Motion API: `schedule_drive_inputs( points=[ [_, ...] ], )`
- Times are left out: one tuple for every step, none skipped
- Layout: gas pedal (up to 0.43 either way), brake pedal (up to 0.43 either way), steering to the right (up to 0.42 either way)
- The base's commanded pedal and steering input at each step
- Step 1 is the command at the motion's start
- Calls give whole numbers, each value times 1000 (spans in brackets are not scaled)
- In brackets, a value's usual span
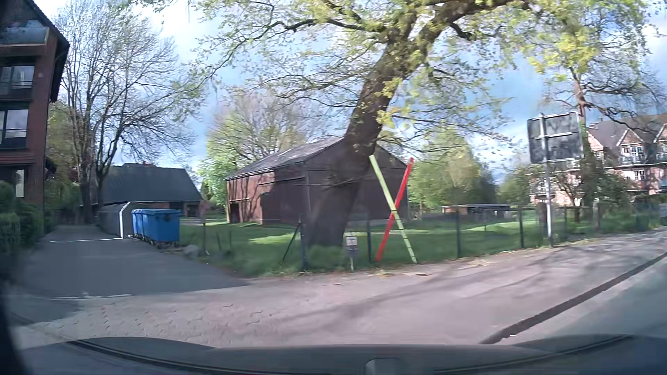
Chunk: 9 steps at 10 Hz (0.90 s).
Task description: Follow the waypoints while adhering to traffic rules and regulations
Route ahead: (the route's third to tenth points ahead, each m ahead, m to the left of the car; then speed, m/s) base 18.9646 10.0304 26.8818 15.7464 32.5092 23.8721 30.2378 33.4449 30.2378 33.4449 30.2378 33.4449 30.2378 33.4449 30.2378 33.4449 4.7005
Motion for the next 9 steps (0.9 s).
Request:
schedule_drive_inputs(
  points=[
    [87,0,-510],
    [87,0,-512],
    [87,0,-511],
    [130,0,-507],
    [118,0,-497],
    [118,0,-474],
    [118,0,-449],
    [130,0,-427],
    [157,0,-397]
  ],
)
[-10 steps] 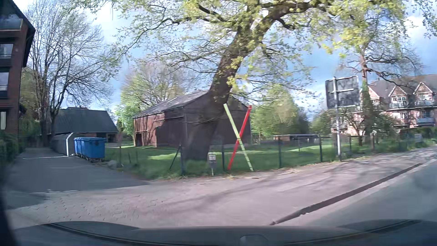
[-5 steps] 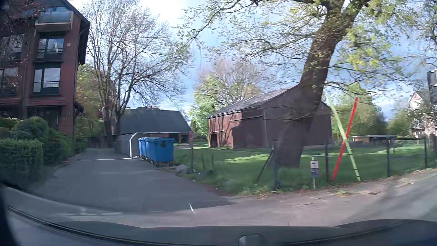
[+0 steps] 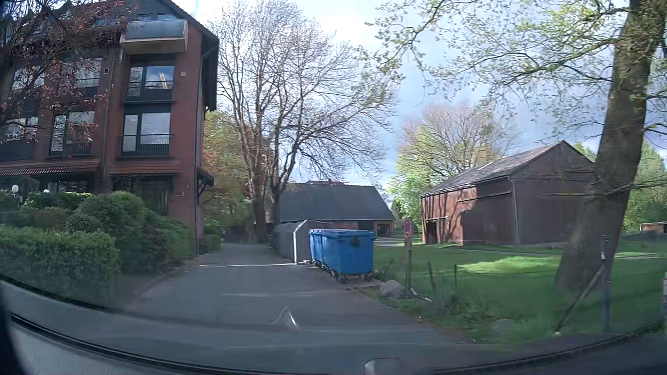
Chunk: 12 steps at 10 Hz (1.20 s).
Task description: Follow the waypoints while adhering to traffic rules and regulations
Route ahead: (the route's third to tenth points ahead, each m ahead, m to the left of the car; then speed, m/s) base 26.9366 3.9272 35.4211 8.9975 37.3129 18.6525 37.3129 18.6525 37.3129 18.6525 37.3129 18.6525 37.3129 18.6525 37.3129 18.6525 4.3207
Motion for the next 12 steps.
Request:
schedule_drive_inputs(
  points=[
    [220,0,-354],
    [209,0,-315],
    [209,0,-277],
    [209,0,-218],
    [209,0,-173],
    [209,6,-135],
    [209,0,-120],
    [189,0,-108],
    [189,0,-97],
    [189,0,-84],
    [189,0,-68],
    [189,0,-44]
  ],
)
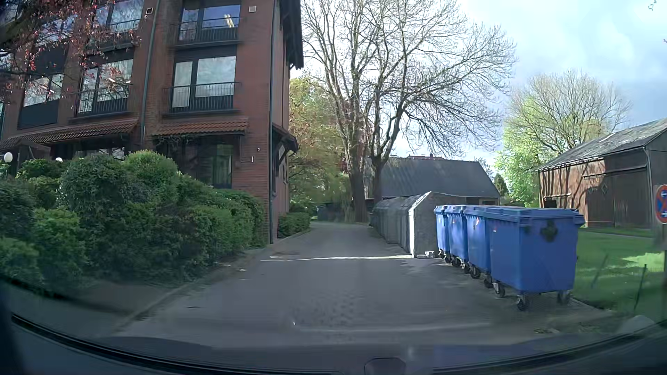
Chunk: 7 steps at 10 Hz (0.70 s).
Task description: Follow the waypoints while adhering to traffic rules and regulations
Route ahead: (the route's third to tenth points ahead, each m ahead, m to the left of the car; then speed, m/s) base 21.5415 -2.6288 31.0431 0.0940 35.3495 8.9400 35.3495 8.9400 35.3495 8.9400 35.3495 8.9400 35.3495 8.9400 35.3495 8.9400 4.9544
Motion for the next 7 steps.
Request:
schedule_drive_inputs(
  points=[
    [189,0,-39],
    [189,0,-46],
    [189,0,-48],
    [189,0,-36],
    [189,0,-21],
    [189,0,-15],
    [189,0,-15]
  ],
)
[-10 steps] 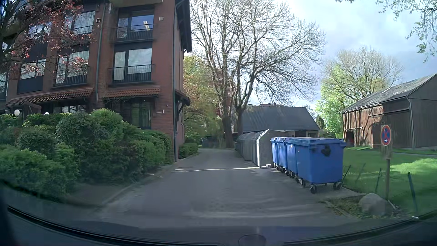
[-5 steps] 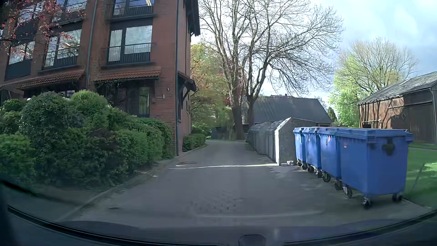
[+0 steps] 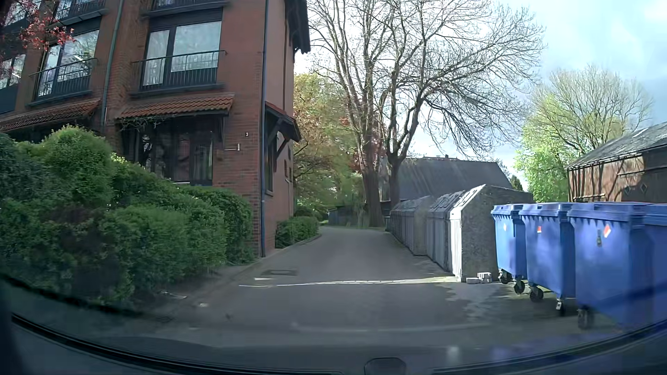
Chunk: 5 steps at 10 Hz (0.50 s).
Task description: Follow the waypoints while adhering to traffic rules and regulations
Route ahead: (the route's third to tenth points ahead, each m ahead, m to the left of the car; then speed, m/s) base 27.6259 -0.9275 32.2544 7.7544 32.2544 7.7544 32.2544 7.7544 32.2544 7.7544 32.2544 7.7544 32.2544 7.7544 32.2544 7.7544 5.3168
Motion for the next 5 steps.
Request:
schedule_drive_inputs(
  points=[
    [197,0,-14],
    [197,0,-10],
    [197,0,-6],
    [197,0,-4],
    [189,0,-4]
  ],
)
